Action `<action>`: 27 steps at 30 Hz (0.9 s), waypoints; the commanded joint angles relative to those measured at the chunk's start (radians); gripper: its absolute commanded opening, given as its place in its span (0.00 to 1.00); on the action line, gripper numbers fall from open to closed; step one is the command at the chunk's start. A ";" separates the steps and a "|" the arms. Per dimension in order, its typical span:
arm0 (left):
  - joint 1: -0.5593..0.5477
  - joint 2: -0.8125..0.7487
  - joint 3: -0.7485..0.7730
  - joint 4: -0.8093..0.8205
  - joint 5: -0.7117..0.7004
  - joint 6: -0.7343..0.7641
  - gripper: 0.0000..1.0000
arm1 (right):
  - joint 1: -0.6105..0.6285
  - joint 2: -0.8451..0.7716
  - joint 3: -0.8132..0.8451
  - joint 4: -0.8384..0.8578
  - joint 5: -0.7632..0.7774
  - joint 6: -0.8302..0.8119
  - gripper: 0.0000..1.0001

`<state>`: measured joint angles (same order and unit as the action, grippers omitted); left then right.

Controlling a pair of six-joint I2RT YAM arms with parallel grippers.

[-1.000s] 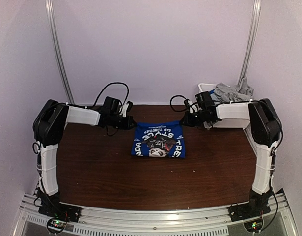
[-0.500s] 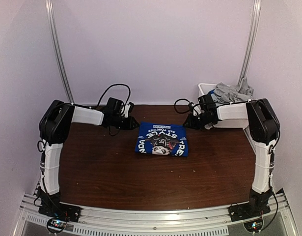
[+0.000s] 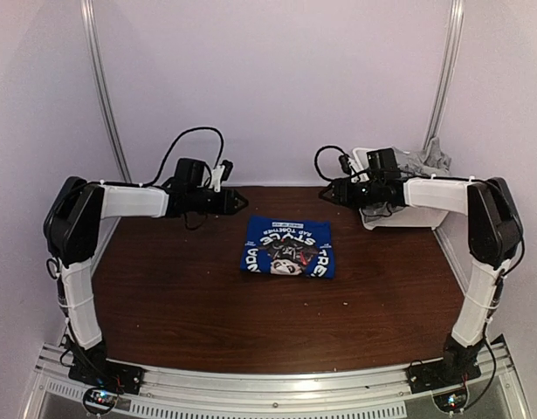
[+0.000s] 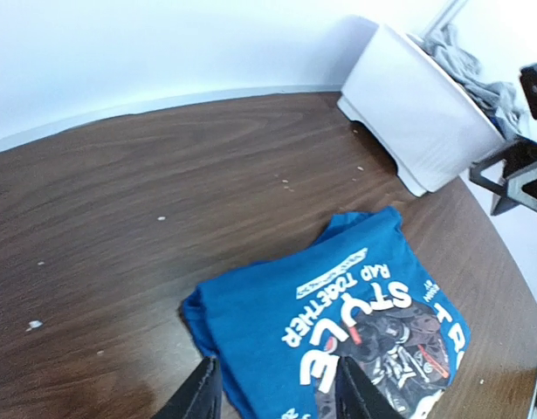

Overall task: Fold and stack the mixed laundry pile
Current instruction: Smooth out the square-folded T-shirt at the center of the board.

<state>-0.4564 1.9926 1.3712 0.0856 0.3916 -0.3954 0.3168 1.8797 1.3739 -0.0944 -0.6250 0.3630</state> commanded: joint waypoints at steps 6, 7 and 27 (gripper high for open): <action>-0.100 0.256 0.178 0.178 0.157 -0.089 0.46 | 0.071 0.231 0.115 0.121 -0.164 0.079 0.59; -0.100 0.285 0.204 0.189 0.171 -0.113 0.46 | 0.071 0.265 0.144 0.129 -0.173 0.091 0.59; -0.043 0.142 -0.144 0.160 -0.008 -0.195 0.45 | 0.188 0.402 0.225 0.023 -0.021 0.037 0.60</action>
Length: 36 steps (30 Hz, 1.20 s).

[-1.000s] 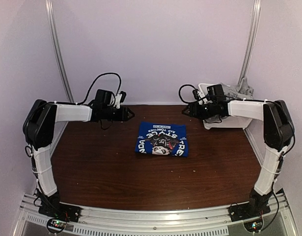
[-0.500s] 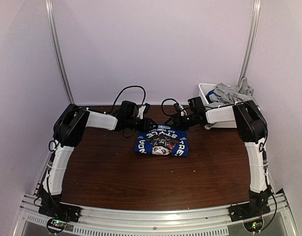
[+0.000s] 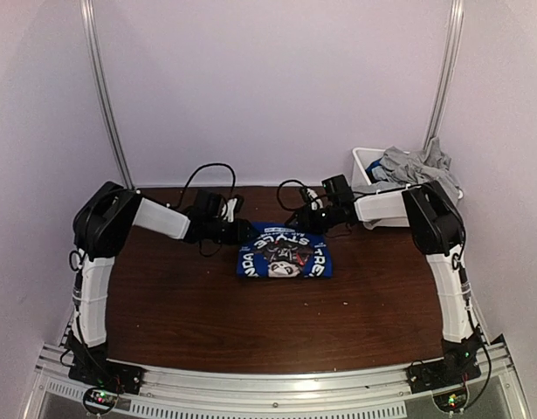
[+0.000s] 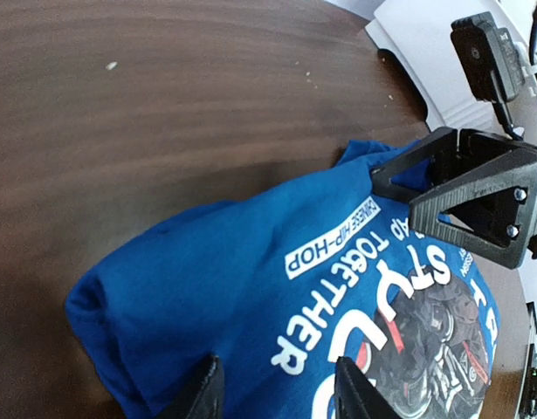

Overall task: Fold and stack the mixed laundry pile
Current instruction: Smooth out the square-folded T-shirt at the center of the board.

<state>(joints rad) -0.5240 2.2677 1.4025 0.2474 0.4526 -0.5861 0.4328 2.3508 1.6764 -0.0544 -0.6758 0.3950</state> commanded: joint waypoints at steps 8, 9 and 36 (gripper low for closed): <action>0.014 -0.519 -0.395 -0.082 -0.089 0.080 0.48 | 0.081 -0.418 -0.264 -0.039 0.054 0.018 0.69; -0.001 -0.559 -0.410 -0.100 -0.084 0.089 0.49 | 0.082 -0.458 -0.286 -0.043 0.039 0.024 0.70; -0.195 -0.378 -0.810 0.436 0.059 -0.219 0.47 | 0.251 -0.386 -0.920 0.598 -0.087 0.450 0.67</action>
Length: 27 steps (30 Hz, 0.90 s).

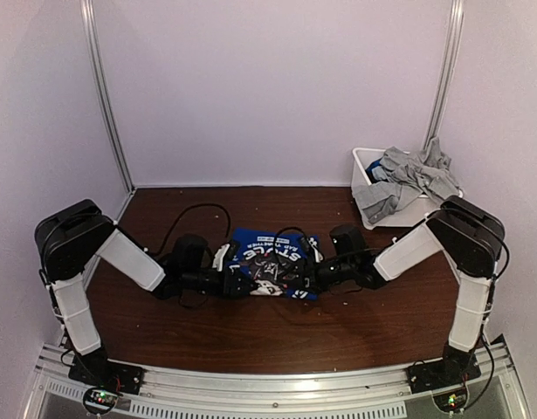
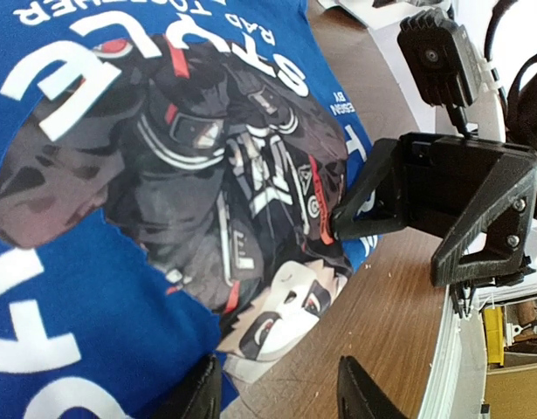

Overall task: Fold and stack the mixed laundry pile
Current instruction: Smooth out the square-folded T-shirt at the center of the board, then pick up the square-folded T-shirt from the center of the board.

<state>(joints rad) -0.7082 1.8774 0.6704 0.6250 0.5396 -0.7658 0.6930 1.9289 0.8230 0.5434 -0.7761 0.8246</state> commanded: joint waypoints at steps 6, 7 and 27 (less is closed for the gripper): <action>-0.121 -0.111 -0.178 0.063 -0.104 -0.068 0.46 | 0.046 -0.047 -0.099 -0.089 -0.005 -0.051 0.66; -0.144 -0.142 -0.183 0.049 -0.125 -0.063 0.46 | 0.049 -0.093 -0.110 -0.092 -0.016 -0.056 0.66; -0.415 -0.130 0.330 -0.511 -0.759 1.069 0.43 | -0.187 -0.653 -0.258 -0.504 0.173 -0.119 0.65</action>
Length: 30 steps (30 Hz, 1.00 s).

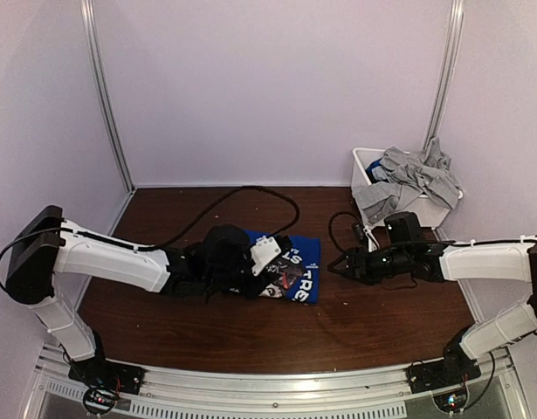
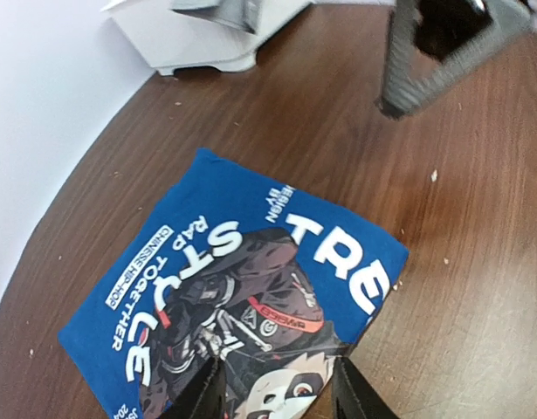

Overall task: Fold and stack the mixed laundry pile
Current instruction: Pick up the square-folded T-shirt from the center of the board.

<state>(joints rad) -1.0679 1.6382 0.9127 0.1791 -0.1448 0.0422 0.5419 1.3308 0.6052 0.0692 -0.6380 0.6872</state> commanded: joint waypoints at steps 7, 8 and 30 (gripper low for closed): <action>-0.125 0.312 0.231 -0.103 -0.139 0.373 0.31 | -0.067 -0.047 -0.108 0.048 -0.015 0.057 0.65; -0.130 0.335 0.248 -0.107 -0.151 0.389 0.31 | -0.069 -0.041 -0.113 0.058 -0.021 0.061 0.65; -0.142 0.444 0.352 -0.086 -0.112 0.433 0.00 | -0.058 0.134 -0.159 0.289 -0.038 0.186 0.75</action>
<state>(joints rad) -1.2072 2.1132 1.2499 0.0624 -0.3206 0.5106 0.4801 1.4322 0.4450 0.2707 -0.6716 0.8249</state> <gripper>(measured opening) 0.030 0.747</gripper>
